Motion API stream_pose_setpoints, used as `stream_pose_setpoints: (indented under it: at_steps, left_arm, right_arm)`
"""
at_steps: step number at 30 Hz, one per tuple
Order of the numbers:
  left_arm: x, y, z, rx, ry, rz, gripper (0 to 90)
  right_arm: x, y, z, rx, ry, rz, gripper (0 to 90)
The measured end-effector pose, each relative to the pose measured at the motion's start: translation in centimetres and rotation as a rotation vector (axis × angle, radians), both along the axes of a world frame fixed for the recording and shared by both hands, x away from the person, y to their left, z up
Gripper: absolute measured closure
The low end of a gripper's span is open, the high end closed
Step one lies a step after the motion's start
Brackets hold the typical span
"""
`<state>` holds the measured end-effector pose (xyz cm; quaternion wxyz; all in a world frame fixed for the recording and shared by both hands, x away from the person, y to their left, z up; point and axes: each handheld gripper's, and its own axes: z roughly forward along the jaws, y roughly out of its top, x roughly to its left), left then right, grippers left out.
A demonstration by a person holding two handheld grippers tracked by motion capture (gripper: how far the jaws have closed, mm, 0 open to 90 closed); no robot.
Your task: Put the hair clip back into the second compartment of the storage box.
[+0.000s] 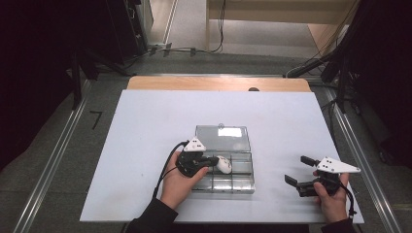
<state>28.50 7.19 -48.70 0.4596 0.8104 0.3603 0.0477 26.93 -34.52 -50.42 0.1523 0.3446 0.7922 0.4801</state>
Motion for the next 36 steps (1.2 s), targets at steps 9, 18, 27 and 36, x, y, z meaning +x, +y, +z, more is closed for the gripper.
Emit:
stream_pose_setpoints:
  at_steps: [9,18,27,36]
  left_arm:
    - [-0.2,1.0,0.2,-0.035,-0.007,-0.009,81.0]
    - [-0.3,2.9,1.2,-0.109,-0.062,0.006,62.9]
    - [-0.2,3.6,1.7,-0.138,-0.080,0.035,31.9]
    - [0.4,4.9,2.3,-0.187,-0.083,0.057,7.1]
  right_arm:
    - [0.0,0.0,0.0,0.002,-0.001,-0.001,0.0]
    - [0.0,0.0,0.0,0.001,-0.001,-0.001,0.0]
    - [0.0,0.1,0.0,-0.002,-0.003,-0.003,0.0]
    - [0.0,0.1,0.0,0.000,-0.001,-0.002,0.0]
